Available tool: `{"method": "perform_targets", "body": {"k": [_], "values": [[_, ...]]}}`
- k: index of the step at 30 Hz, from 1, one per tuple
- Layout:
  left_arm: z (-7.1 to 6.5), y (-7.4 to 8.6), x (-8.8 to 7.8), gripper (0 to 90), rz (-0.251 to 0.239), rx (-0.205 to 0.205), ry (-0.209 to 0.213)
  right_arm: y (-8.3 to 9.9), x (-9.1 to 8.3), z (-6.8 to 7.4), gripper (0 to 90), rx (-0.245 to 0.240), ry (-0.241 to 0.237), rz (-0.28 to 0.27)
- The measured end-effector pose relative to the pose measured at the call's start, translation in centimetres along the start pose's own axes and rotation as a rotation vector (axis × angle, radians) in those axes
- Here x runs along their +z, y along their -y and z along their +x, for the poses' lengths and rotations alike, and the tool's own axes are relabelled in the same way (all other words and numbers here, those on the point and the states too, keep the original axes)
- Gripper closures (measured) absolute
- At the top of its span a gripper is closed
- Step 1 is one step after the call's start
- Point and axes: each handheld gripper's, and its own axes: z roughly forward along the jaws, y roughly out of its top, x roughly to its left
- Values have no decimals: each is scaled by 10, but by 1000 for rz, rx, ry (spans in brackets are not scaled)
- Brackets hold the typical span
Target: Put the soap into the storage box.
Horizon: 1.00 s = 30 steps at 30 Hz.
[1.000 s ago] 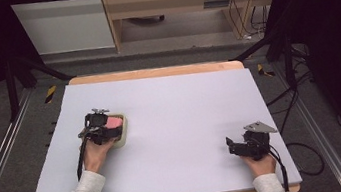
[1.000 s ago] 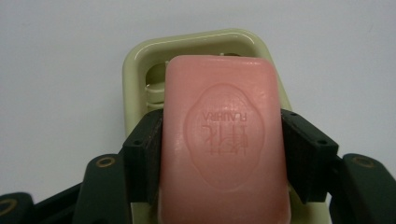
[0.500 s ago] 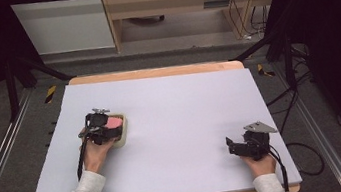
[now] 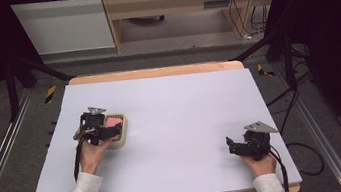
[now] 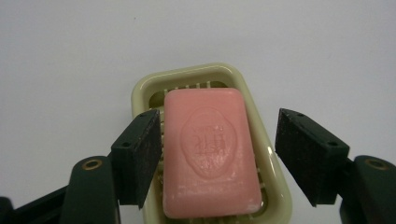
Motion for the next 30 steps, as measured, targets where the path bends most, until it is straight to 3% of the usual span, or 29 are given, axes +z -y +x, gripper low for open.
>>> {"method": "perform_targets", "body": {"k": [4,10,13,20,24,30], "values": [[1,2,-7,311,-16,0,12,0,0,0,89,8,5,4],[1,18,-23,310,-97,10,32,1,0,-2,89,15,10,4],[5,26,-29,296,-125,-8,32,1,0,-2,88,20,13,5],[12,44,-44,251,-122,-6,13,2,1,-4,84,23,27,10],[15,53,-49,219,-141,-25,9,3,0,-5,84,29,30,10],[22,79,-53,169,-103,-32,2,5,-1,-7,84,33,36,19]]}}
